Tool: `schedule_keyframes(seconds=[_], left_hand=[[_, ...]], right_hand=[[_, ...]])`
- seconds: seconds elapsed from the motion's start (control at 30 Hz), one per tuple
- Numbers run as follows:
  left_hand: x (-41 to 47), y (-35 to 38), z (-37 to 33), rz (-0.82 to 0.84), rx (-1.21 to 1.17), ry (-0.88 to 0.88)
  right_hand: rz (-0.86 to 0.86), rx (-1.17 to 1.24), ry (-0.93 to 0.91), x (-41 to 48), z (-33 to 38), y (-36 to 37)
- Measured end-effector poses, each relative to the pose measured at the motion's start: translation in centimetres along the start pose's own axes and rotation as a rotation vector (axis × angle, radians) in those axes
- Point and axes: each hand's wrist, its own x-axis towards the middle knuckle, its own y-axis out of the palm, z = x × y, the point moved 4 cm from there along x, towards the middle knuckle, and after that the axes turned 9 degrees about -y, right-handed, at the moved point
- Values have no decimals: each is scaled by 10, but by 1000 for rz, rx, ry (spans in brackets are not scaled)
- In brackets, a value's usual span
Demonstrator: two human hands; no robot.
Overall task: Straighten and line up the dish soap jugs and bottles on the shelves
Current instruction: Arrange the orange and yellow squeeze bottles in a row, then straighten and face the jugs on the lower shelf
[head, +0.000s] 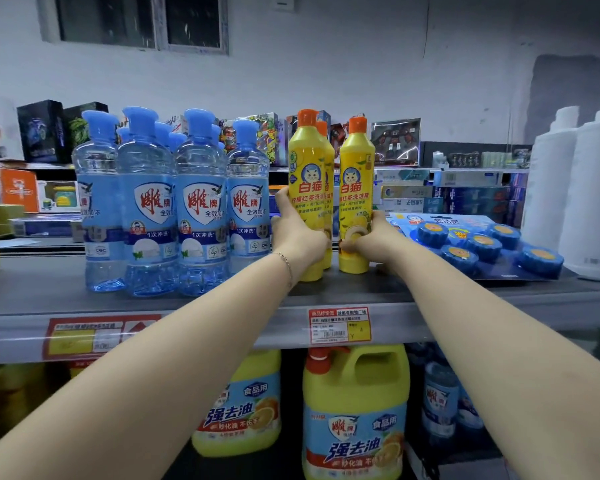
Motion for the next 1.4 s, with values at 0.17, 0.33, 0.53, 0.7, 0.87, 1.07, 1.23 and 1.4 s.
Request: schedule_keyframes(seconds=[0.17, 0.33, 0.53, 0.7, 0.87, 1.07, 1.23, 1.4], left_hand=[[1, -2, 1, 10, 16, 42], [4, -1, 2, 20, 59, 7], [3, 2, 3, 5, 102, -32], [-1, 4, 4, -10, 87, 38], [-1, 11, 2, 25, 108, 77], [0, 9, 0, 8, 193, 123], [-2, 8, 1, 35, 177, 82], [-11, 10, 2, 148, 176, -31]], right_hand=[[-2, -80, 1, 4, 5, 8], [-105, -159, -41, 2, 4, 10], [-63, -100, -20, 0, 0, 11], [-76, -75, -55, -4, 0, 7], [-83, -85, -70, -9, 2, 5], [-61, -160, -92, -10, 3, 4], [-31, -204, -79, -11, 5, 6], [170, -486, -61, -24, 14, 0]])
